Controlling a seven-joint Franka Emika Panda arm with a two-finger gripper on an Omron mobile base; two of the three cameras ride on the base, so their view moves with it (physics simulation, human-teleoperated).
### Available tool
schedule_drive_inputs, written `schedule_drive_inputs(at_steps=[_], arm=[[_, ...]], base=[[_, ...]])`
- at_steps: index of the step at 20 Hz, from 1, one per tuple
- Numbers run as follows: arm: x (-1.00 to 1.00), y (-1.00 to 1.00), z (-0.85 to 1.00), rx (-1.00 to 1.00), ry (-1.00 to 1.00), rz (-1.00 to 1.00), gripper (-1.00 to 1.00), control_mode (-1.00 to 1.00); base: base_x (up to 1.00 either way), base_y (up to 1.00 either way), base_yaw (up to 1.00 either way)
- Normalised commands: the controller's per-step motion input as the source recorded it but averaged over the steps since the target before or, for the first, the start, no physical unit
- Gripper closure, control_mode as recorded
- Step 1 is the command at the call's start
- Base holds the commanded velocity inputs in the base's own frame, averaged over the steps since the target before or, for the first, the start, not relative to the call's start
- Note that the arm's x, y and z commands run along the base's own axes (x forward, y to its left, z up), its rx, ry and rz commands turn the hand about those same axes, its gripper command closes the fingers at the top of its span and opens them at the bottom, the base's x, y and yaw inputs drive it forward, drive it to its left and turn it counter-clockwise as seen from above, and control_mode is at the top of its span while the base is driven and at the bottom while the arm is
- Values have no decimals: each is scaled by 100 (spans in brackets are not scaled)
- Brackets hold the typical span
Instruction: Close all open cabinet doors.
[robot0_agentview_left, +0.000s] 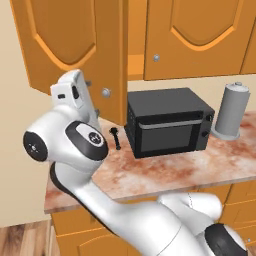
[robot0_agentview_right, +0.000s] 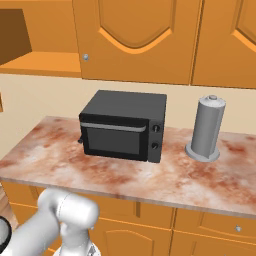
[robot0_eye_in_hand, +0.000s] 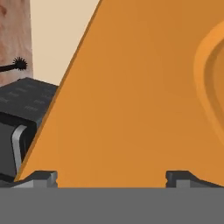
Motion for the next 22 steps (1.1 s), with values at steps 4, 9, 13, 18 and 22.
schedule_drive_inputs(at_steps=[4, 9, 13, 18, 22], arm=[[57, -83, 11, 15, 0, 8, -100, -100], [63, -77, 12, 14, 0, 8, -100, -100], [60, -69, 8, 13, 0, 9, -100, -100], [66, -56, 14, 13, 0, 7, -100, -100], [71, -43, 17, 14, 0, 2, -100, -100]], base=[[0, 0, 0], [0, 0, 0], [0, 0, 0], [0, 0, 0], [0, 0, 0]])
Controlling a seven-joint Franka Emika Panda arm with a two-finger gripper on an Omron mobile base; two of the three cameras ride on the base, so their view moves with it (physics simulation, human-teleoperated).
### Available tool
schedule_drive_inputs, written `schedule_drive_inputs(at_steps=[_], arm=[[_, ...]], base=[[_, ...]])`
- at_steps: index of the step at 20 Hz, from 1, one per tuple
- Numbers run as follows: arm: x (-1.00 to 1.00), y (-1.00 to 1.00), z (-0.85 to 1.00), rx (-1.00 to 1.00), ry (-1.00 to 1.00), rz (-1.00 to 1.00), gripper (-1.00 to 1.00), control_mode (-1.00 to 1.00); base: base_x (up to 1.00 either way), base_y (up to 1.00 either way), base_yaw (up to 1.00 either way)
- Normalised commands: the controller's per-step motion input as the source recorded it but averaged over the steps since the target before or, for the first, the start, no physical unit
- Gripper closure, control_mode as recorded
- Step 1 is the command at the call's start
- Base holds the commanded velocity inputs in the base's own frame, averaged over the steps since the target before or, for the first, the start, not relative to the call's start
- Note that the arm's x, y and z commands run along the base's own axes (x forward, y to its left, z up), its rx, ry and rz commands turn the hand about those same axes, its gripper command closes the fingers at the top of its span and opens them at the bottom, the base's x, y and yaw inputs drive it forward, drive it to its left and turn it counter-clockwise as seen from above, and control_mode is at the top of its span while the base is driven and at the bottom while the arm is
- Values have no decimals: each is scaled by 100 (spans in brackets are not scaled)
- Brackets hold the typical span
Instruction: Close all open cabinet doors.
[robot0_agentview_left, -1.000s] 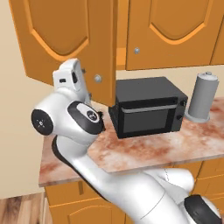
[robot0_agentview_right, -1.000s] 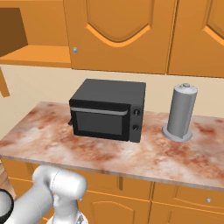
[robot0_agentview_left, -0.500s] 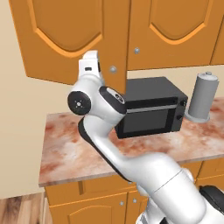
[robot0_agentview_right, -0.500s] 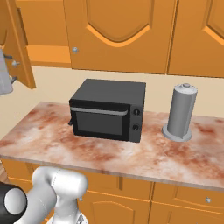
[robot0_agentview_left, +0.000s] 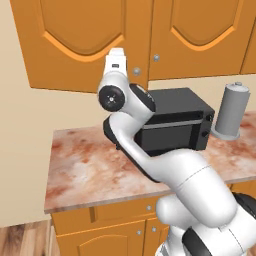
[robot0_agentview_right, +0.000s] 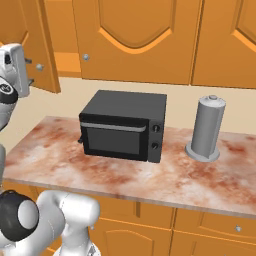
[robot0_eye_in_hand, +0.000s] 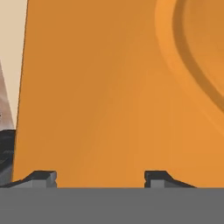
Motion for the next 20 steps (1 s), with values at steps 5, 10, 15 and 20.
schedule_drive_inputs(at_steps=[5, 10, 15, 20], arm=[[66, -38, 6, 14, 0, 1, -100, -100], [61, -29, 0, 15, 0, 0, -100, -100], [58, -24, 0, 15, 1, 0, -100, -100], [58, -22, 0, 15, 1, 0, -100, -100]], base=[[0, 0, 0], [0, 0, 0], [0, 0, 0], [0, 0, 0]])
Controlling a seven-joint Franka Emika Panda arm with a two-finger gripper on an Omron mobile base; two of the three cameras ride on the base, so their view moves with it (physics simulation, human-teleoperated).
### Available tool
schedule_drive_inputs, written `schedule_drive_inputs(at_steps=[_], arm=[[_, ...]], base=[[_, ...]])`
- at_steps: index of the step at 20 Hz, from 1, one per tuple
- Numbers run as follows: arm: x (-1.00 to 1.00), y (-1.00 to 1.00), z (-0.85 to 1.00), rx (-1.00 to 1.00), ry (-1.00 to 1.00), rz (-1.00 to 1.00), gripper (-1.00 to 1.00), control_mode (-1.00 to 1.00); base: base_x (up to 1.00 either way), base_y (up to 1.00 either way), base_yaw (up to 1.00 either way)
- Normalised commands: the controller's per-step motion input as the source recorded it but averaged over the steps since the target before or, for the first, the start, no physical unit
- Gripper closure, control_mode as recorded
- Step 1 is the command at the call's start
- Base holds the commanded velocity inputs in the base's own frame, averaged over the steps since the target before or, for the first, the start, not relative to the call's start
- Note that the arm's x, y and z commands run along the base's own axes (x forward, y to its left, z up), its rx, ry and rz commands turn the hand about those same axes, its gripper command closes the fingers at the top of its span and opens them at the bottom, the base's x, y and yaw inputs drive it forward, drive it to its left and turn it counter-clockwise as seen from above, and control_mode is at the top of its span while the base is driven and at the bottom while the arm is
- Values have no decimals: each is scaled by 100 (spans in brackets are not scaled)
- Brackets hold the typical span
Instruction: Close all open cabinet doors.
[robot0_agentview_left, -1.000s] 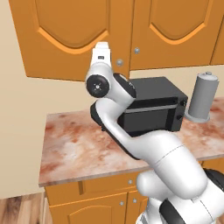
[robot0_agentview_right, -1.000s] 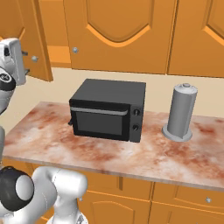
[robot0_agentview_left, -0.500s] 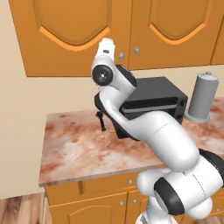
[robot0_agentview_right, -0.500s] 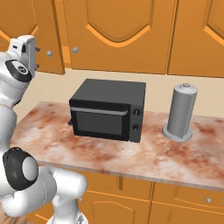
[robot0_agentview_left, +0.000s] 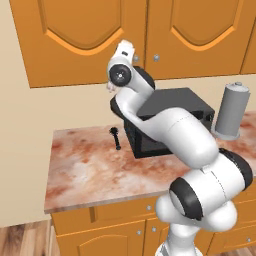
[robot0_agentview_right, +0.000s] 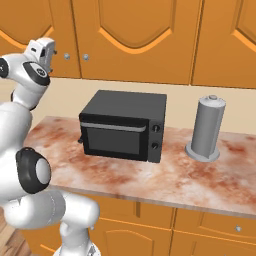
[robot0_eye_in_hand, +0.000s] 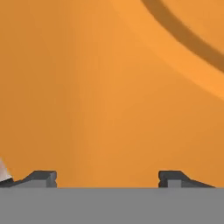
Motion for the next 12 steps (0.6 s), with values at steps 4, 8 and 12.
schedule_drive_inputs(at_steps=[4, 8, 12], arm=[[57, -20, -1, 15, 3, 0, -100, -100], [53, -9, -16, 13, 4, 0, -100, -100], [17, 0, -38, 10, 4, 0, -100, -100]], base=[[0, 0, 0], [0, 0, 0], [0, 0, 0]])
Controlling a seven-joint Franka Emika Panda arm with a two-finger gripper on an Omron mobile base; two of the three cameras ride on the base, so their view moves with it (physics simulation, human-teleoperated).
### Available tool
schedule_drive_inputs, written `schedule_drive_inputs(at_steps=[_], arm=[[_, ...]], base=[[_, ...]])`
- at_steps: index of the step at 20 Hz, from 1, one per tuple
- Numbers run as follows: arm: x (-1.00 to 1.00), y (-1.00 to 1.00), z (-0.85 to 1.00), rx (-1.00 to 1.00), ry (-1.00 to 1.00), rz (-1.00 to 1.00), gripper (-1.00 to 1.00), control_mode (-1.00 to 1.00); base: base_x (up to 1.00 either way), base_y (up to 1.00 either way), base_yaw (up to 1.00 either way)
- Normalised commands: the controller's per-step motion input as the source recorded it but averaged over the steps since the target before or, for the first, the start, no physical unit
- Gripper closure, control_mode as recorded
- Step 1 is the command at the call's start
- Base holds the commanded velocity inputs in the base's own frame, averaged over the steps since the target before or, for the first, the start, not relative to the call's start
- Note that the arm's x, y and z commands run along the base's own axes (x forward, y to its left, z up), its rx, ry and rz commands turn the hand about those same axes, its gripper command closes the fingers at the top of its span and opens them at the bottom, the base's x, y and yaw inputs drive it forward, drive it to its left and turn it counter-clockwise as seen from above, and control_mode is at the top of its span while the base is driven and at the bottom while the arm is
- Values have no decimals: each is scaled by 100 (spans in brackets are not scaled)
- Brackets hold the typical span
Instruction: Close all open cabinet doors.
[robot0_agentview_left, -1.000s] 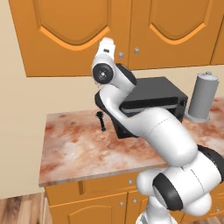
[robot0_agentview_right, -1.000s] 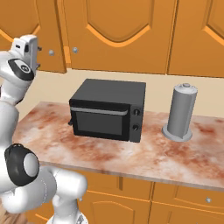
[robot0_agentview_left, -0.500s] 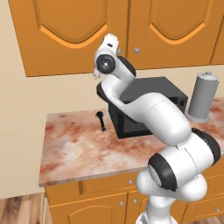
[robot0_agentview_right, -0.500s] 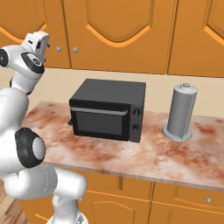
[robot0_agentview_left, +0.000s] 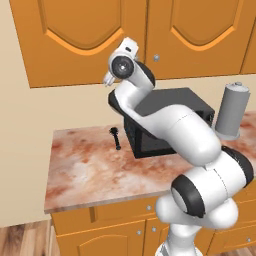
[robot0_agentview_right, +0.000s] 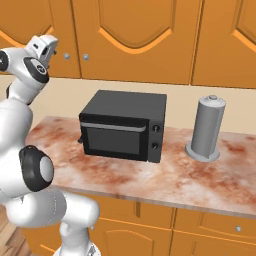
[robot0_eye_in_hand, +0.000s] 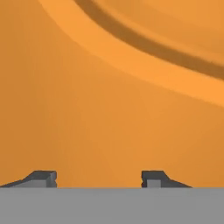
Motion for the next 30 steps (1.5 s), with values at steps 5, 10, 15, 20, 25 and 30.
schedule_drive_inputs(at_steps=[5, 10, 15, 20, 25, 30], arm=[[-5, 0, -58, 6, 1, 0, -100, -100], [-47, 0, -31, 5, 0, 0, -100, -100], [-93, 0, 2, 10, 1, -3, -100, -100], [-94, -1, 33, 16, 7, -7, -100, -100], [-97, -21, 23, 21, 11, -8, -100, -100], [-100, -65, 1, 25, 7, -1, -100, -100]], base=[[0, 0, 0], [0, 0, 0], [0, 0, 0], [0, 0, 0], [0, 0, 0], [0, 0, 0]])
